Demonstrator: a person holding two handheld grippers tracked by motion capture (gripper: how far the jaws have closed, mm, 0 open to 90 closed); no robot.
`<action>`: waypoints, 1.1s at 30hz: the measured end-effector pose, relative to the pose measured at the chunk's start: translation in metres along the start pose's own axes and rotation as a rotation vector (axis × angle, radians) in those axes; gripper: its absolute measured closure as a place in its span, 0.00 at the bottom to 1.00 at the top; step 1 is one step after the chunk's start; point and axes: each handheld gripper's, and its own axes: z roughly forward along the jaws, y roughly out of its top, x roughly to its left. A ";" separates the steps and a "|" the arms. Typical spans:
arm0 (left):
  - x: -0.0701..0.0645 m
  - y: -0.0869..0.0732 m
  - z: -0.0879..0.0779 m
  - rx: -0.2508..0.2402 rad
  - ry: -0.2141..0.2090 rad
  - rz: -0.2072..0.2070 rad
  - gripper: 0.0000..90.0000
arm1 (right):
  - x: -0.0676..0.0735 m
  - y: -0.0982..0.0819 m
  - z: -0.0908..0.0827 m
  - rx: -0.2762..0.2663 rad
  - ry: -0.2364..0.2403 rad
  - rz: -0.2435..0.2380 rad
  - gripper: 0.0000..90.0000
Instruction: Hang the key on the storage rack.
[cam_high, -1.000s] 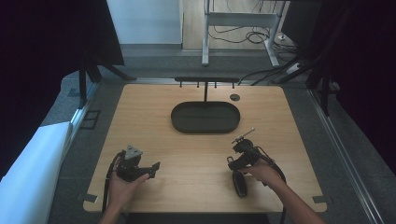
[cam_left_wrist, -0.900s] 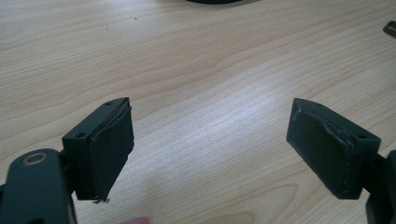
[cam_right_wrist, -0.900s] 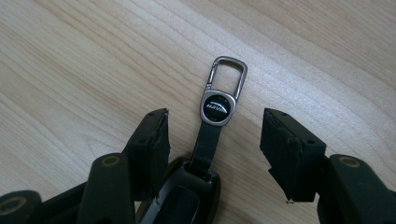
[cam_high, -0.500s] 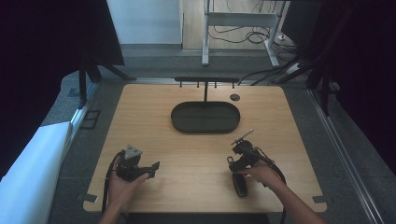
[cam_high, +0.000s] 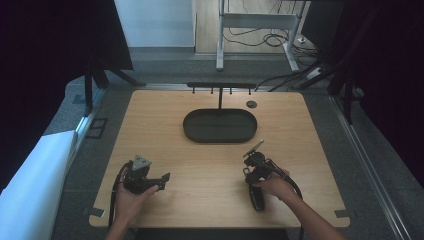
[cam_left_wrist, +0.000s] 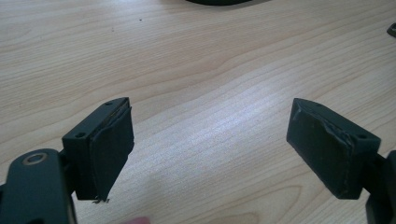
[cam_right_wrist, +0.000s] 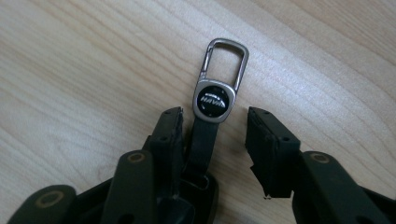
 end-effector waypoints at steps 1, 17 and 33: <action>0.000 0.000 0.000 0.000 0.000 0.001 0.17 | 0.000 0.001 0.000 0.003 0.001 0.006 0.64; 0.001 0.000 0.001 0.000 0.002 0.004 0.17 | -0.002 0.011 0.001 0.057 0.002 0.024 0.82; 0.003 -0.001 0.001 0.004 0.006 0.001 0.17 | -0.016 -0.002 -0.020 -0.051 0.063 0.061 0.89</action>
